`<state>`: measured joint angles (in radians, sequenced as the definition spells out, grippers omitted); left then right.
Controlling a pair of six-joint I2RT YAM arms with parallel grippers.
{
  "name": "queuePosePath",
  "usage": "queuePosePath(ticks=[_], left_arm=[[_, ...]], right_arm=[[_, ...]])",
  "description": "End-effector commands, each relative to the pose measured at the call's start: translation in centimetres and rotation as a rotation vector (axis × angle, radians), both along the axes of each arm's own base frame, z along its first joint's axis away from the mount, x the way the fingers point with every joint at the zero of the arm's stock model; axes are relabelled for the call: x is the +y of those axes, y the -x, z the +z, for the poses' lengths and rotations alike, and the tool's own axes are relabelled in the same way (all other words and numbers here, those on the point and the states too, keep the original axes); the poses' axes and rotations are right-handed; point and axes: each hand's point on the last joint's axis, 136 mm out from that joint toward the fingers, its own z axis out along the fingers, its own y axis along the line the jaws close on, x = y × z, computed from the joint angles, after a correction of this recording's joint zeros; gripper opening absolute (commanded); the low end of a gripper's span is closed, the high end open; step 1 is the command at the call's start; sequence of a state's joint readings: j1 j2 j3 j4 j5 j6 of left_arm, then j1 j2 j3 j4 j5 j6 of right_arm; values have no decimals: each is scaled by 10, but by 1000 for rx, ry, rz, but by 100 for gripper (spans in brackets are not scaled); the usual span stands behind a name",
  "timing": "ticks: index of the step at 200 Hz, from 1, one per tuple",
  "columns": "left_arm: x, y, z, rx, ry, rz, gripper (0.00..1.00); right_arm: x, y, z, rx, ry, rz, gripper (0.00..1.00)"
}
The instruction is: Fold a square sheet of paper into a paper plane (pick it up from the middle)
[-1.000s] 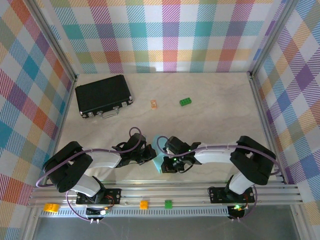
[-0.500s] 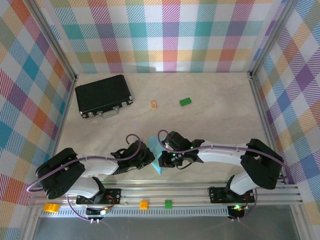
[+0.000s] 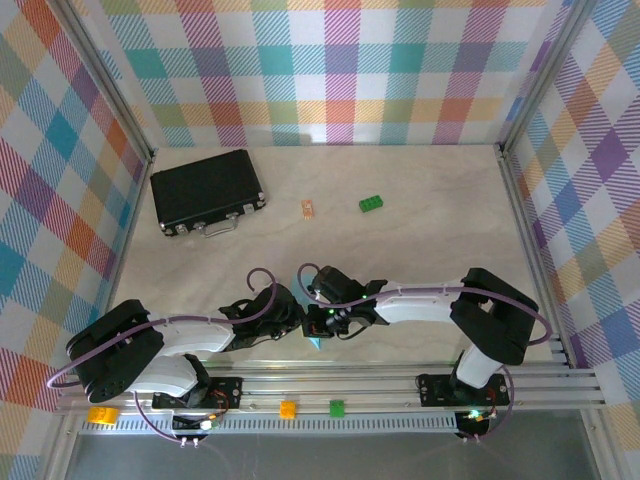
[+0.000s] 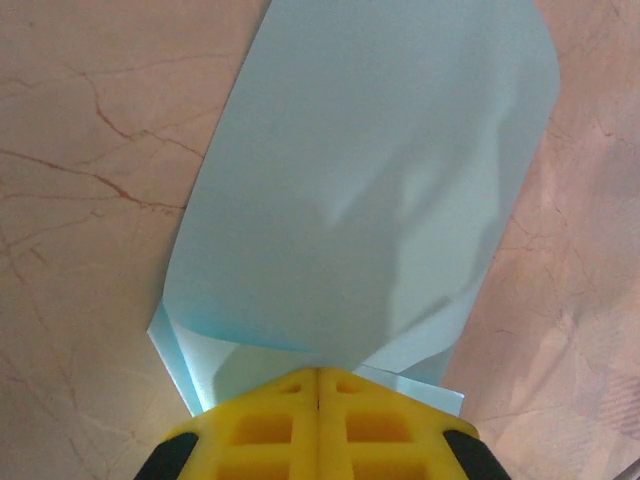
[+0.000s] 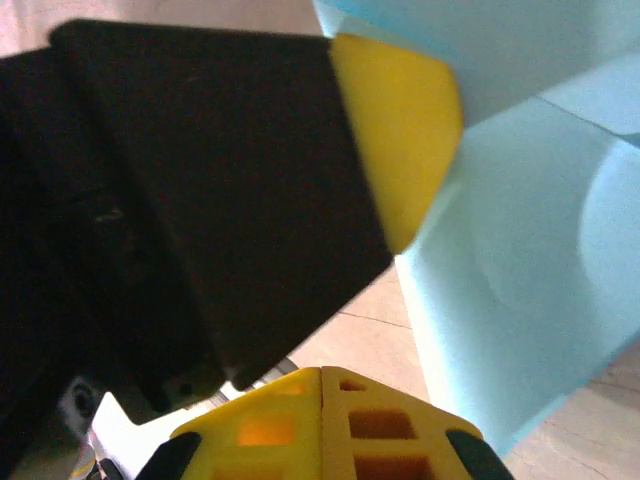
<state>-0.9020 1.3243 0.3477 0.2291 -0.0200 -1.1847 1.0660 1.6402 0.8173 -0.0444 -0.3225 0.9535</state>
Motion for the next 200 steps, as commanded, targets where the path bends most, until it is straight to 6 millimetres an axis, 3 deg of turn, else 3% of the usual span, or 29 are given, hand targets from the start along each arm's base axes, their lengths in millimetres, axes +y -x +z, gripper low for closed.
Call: queuePosePath(ticks=[1,28,91,153,171,191,200], left_arm=[[16,10,-16,38,-78,8,0],[15,9,-15,33,-79,3,0],[14,10,-17,33,-89,-16,0],[12,9,-19,33,-61,2,0],[12,10,-21,41,-62,-1,0],[10,10,-23,43,-61,-4,0],[10,10,-23,44,-62,-6,0]], right_arm=[[4,-3,-9,1,24,-18,1],[-5,-2,-31,17,60,-45,0],[-48,30,-58,96,116,-51,0],[-57,38,-42,64,95,47,1],[-47,38,-23,44,26,77,4],[-24,29,14,4,-132,57,8],[-21,23,21,-15,-142,25,8]])
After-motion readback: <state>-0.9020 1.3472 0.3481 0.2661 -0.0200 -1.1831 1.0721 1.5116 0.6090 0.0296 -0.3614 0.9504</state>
